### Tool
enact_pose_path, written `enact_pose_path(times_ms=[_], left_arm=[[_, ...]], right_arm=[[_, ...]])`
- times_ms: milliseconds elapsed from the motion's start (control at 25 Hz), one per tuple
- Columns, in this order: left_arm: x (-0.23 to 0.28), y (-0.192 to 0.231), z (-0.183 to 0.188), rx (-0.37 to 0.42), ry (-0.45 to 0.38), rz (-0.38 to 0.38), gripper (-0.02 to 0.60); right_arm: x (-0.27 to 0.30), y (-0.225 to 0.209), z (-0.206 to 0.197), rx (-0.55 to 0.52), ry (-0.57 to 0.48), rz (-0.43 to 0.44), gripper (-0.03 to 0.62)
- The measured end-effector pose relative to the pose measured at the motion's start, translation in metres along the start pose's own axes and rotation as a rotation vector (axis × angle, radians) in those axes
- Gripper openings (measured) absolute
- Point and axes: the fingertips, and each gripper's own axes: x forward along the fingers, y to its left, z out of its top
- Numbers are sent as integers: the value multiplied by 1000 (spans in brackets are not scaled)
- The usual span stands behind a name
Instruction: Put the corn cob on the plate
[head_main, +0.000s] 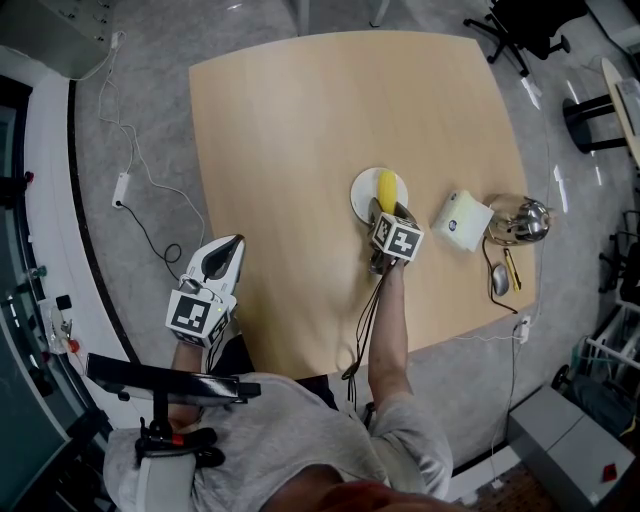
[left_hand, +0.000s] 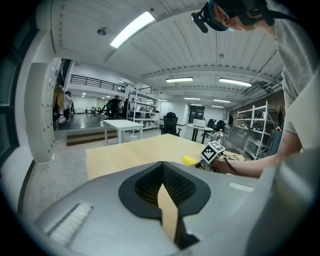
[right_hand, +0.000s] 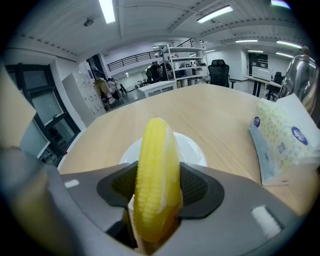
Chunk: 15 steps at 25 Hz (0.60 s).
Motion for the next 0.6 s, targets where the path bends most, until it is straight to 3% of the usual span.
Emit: enact_pose_path(times_ms=[600], left_arm=[[0,0,-1,-7,-1,0,20]], right_arm=[[4,-3,-3,-15,46,-20,247]])
